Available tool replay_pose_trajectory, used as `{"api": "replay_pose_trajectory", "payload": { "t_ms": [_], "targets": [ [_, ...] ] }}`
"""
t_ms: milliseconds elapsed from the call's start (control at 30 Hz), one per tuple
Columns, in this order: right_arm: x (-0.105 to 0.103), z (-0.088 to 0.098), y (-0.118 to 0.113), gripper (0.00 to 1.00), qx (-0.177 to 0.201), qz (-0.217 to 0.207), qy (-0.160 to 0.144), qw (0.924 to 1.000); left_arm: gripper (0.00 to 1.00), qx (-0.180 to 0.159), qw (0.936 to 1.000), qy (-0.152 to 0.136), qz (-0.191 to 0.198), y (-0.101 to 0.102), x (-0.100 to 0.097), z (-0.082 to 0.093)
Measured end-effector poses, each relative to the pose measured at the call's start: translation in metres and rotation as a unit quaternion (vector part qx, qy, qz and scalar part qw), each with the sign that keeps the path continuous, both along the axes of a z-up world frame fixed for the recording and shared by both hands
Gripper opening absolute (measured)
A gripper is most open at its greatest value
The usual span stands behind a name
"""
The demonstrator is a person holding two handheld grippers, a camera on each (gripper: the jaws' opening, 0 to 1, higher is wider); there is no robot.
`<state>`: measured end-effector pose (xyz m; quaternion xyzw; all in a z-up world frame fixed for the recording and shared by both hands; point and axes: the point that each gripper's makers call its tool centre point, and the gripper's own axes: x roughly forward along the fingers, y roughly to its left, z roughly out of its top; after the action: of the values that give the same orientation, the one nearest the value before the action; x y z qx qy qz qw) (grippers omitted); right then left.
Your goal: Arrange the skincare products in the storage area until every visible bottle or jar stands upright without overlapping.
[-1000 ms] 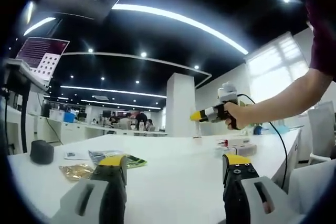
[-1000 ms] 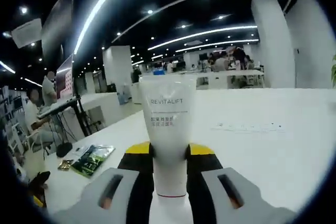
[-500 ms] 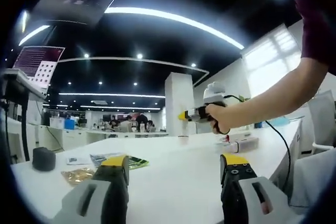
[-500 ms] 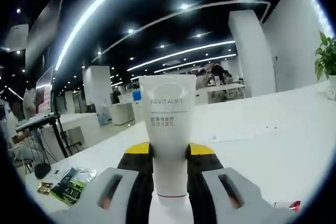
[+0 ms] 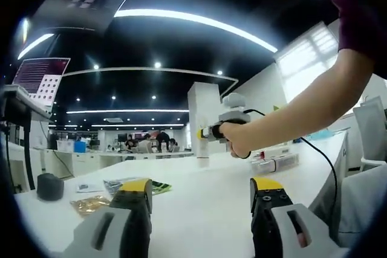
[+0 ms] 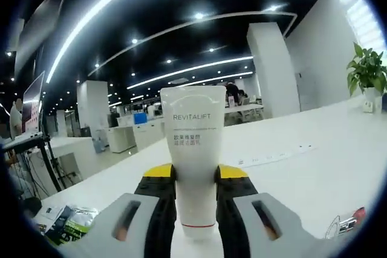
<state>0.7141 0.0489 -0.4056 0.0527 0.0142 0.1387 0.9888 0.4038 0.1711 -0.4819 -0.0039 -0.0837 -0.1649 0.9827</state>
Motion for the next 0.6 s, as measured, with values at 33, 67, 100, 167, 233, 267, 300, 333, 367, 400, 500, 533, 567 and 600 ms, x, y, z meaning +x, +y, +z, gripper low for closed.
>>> {"api": "replay_pose_trajectory", "payload": {
  "t_ms": [33, 67, 100, 167, 233, 267, 300, 333, 367, 400, 500, 533, 567, 600],
  "targets": [
    [0.0, -0.003, 0.002, 0.22, -0.011, -0.003, 0.003, 0.9999, 0.67, 0.0, 1.0, -0.001, -0.001, 0.0, 0.0, 0.0],
    [0.0, -0.005, 0.004, 0.22, -0.02, -0.001, 0.004, 0.9998, 0.67, 0.0, 1.0, -0.002, -0.001, 0.0, 0.0, 0.001],
    [-0.001, -0.005, 0.005, 0.22, -0.02, 0.0, 0.004, 0.9998, 0.66, -0.001, 1.0, -0.004, -0.001, 0.001, -0.001, 0.001],
    [-0.004, -0.005, 0.005, 0.22, -0.026, -0.004, -0.002, 0.9997, 0.65, -0.006, 0.9999, -0.008, -0.001, 0.002, -0.001, 0.003],
    [-0.005, -0.006, 0.007, 0.22, -0.037, -0.005, -0.014, 0.9992, 0.64, -0.006, 0.9999, -0.009, 0.0, 0.002, -0.001, 0.003],
    [-0.006, -0.006, 0.007, 0.23, -0.043, -0.007, -0.017, 0.9989, 0.63, -0.004, 0.9999, -0.009, 0.002, 0.002, 0.0, 0.003],
    [-0.008, -0.006, 0.009, 0.23, -0.052, -0.009, -0.023, 0.9983, 0.63, -0.004, 1.0, -0.009, 0.002, 0.002, 0.0, 0.003],
    [-0.01, -0.006, 0.01, 0.23, -0.065, -0.008, -0.026, 0.9975, 0.63, -0.004, 0.9999, -0.009, 0.003, 0.002, 0.0, 0.002],
    [-0.012, -0.006, 0.011, 0.24, -0.063, -0.015, -0.027, 0.9975, 0.63, -0.004, 0.9999, -0.009, 0.004, 0.002, 0.0, 0.002],
    [-0.013, -0.006, 0.011, 0.24, -0.065, -0.017, -0.028, 0.9974, 0.63, -0.004, 0.9999, -0.009, 0.004, 0.002, 0.0, 0.002],
    [-0.015, -0.006, 0.009, 0.25, -0.059, -0.027, -0.026, 0.9975, 0.62, -0.006, 0.9999, -0.008, 0.004, 0.002, 0.0, 0.002],
    [-0.016, -0.007, 0.009, 0.25, -0.051, -0.032, -0.023, 0.9979, 0.62, -0.006, 0.9999, -0.008, 0.004, 0.002, 0.0, 0.002],
    [-0.017, -0.006, 0.009, 0.25, -0.058, -0.033, -0.024, 0.9975, 0.62, -0.006, 0.9999, -0.007, 0.004, 0.002, 0.0, 0.002],
    [-0.017, -0.006, 0.01, 0.25, -0.058, -0.034, -0.023, 0.9974, 0.62, -0.005, 1.0, -0.007, 0.004, 0.002, 0.0, 0.002]
  ]
}}
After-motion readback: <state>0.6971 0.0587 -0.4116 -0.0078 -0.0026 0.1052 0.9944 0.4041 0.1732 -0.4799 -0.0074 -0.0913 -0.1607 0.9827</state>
